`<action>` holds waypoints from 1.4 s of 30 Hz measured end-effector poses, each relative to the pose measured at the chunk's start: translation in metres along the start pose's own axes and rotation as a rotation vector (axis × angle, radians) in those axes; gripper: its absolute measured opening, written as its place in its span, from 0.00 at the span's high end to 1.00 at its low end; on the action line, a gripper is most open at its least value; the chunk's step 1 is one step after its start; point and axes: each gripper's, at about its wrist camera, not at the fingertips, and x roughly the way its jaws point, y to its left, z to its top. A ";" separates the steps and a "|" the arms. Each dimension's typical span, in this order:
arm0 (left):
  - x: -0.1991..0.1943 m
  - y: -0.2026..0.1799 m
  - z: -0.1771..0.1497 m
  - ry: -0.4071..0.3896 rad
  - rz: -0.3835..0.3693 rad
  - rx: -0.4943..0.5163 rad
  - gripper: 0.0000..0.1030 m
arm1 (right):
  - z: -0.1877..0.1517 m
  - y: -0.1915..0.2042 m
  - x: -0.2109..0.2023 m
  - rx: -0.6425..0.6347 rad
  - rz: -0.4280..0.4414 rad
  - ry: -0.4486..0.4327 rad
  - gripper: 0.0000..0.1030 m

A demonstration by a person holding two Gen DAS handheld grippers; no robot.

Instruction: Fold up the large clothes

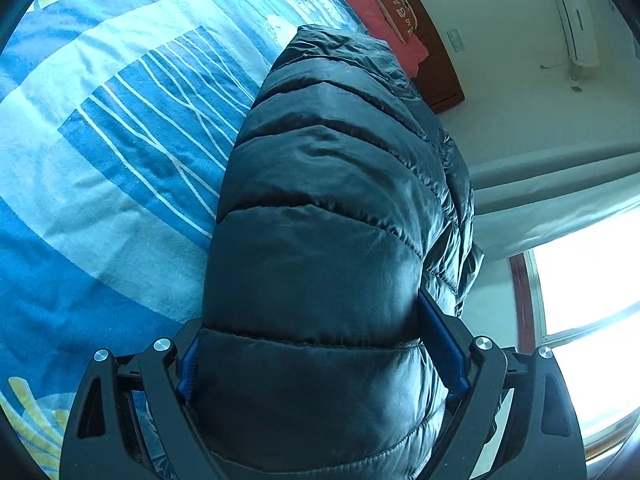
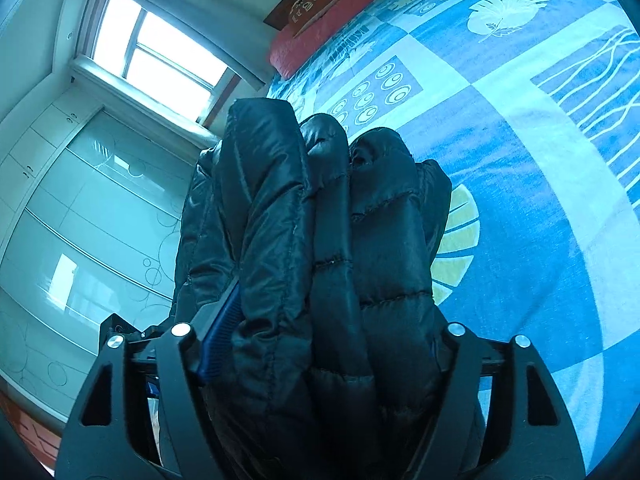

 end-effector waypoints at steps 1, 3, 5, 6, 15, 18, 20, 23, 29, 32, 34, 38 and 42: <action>-0.001 0.000 0.001 0.000 0.006 -0.005 0.14 | 0.000 0.001 -0.002 -0.002 -0.003 0.003 0.27; -0.002 -0.004 -0.002 -0.003 0.037 -0.001 0.14 | 0.000 0.001 -0.004 -0.013 -0.012 0.006 0.25; -0.003 -0.008 -0.004 -0.011 0.056 0.025 0.14 | -0.002 -0.001 -0.005 -0.011 -0.010 0.004 0.24; -0.004 -0.008 -0.006 -0.017 0.055 0.036 0.14 | -0.003 -0.003 -0.006 -0.007 -0.002 0.004 0.23; 0.008 -0.003 0.004 -0.010 0.026 -0.039 0.12 | 0.003 -0.003 -0.008 0.031 -0.005 -0.008 0.18; 0.010 -0.004 0.007 0.007 0.038 -0.042 0.12 | 0.008 -0.004 -0.004 0.044 -0.008 -0.004 0.16; 0.010 -0.007 0.009 0.015 0.038 -0.041 0.12 | 0.008 -0.006 -0.003 0.058 -0.006 -0.008 0.16; 0.006 -0.009 0.008 0.011 0.033 -0.049 0.12 | 0.004 -0.012 -0.001 0.077 -0.005 -0.004 0.23; 0.000 -0.011 0.003 -0.015 0.033 -0.031 0.12 | 0.001 -0.016 -0.001 0.078 0.003 -0.004 0.31; -0.001 -0.003 0.006 -0.003 0.016 -0.054 0.12 | 0.001 -0.014 -0.004 0.068 0.009 0.004 0.32; -0.008 0.001 0.005 0.000 0.014 -0.087 0.12 | 0.001 -0.011 -0.008 0.054 0.010 0.007 0.29; -0.022 0.005 -0.001 -0.017 0.041 -0.073 0.12 | 0.000 -0.012 -0.015 0.058 0.016 0.003 0.23; -0.033 0.010 0.001 -0.036 0.058 -0.069 0.12 | 0.000 -0.010 -0.020 0.063 0.018 -0.004 0.20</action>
